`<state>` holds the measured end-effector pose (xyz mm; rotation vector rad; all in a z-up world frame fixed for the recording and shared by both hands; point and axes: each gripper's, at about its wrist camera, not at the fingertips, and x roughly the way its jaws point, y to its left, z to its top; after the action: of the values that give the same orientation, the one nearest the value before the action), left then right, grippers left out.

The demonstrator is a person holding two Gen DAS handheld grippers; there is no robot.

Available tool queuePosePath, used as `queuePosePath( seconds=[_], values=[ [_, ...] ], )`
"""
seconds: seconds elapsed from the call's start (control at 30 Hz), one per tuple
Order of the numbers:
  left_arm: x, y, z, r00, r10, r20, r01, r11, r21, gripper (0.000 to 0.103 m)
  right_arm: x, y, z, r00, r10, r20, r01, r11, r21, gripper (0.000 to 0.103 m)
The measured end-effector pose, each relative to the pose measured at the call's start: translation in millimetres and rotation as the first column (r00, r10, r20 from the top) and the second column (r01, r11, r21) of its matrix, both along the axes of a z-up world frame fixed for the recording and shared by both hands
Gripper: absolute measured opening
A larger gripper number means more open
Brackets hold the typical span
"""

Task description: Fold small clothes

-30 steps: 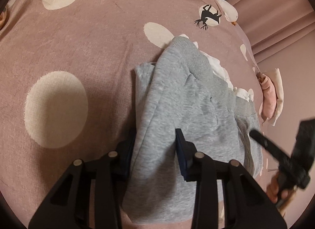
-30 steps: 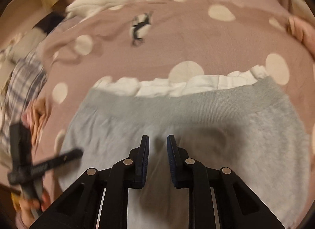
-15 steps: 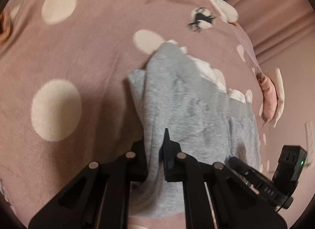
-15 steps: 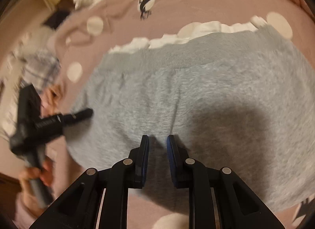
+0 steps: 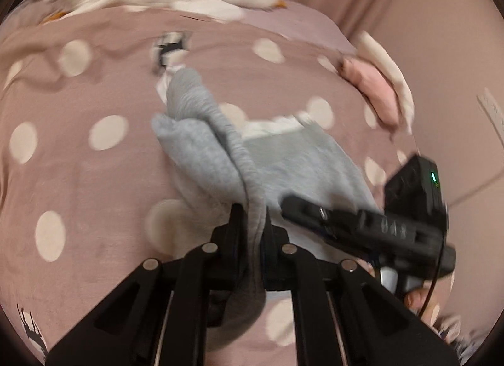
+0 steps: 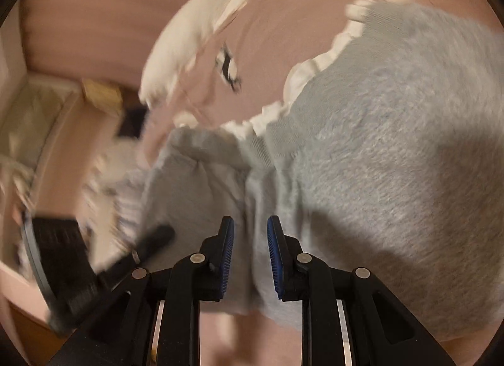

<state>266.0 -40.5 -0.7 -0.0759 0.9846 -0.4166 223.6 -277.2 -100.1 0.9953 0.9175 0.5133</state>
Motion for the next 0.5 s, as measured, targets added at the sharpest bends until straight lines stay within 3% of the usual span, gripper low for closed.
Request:
queuePosePath(
  seconds=[0.07,0.17,0.2,0.3,0.5],
  values=[
    [-6.2,-19.6,-8.9,0.999,-0.044,0.001,0.044,0.998,0.037,0.010,0.7,-13.7,-4.4,0.999,-0.051,-0.010,0.052,0.995,0.082,0.024],
    [-5.7,-41.1,-25.7,0.995,-0.089,-0.040,0.091,0.995,0.050,0.014,-4.2,-34.8,-10.4,0.992,-0.125,-0.027,0.128,0.979,0.159,0.037],
    [-3.4,-44.7,-31.8,0.992,-0.103,-0.076,0.105,0.994,0.027,0.020,-4.7,-38.7,-13.1,0.989,-0.142,-0.037,0.147,0.974,0.173,0.041],
    [-4.2,-47.6,-36.1,0.978,-0.158,-0.139,0.142,0.982,-0.122,0.023,-5.5,-47.1,-26.8,0.984,-0.145,-0.103,0.163,0.966,0.199,0.051],
    [-16.3,-29.9,-11.4,0.983,-0.172,-0.057,0.162,0.976,-0.148,0.022,-8.9,-44.5,-37.9,0.984,-0.128,-0.124,0.154,0.960,0.233,0.052]
  ],
)
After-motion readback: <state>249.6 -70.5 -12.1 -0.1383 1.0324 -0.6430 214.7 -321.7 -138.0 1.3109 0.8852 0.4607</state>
